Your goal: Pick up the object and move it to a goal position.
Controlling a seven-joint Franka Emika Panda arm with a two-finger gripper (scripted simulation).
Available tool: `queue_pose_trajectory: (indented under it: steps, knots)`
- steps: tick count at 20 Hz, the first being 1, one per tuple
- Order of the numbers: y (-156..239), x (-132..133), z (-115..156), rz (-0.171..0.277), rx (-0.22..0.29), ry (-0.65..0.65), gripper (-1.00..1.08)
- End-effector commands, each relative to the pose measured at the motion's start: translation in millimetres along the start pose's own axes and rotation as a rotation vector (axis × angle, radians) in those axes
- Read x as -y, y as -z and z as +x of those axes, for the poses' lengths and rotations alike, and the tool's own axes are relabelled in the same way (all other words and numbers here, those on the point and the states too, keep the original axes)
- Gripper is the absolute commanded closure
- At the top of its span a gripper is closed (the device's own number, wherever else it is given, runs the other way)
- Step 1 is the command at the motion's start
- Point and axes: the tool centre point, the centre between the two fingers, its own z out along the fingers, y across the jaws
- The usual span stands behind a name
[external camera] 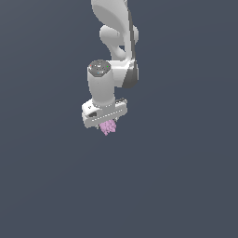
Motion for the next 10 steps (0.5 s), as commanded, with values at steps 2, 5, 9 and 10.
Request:
queue_pose_trajectory:
  steps: [2,5,9,10]
  knots:
    - [27,-35,-14,0.001,0.000,0.001,1.08]
    - [47,-61,-24,0.001,0.000,0.001,1.08]
    - [68,-89,-34,0.001,0.000,0.001,1.08]
    - [72,-95,-35,0.000,0.000,0.001,1.08]
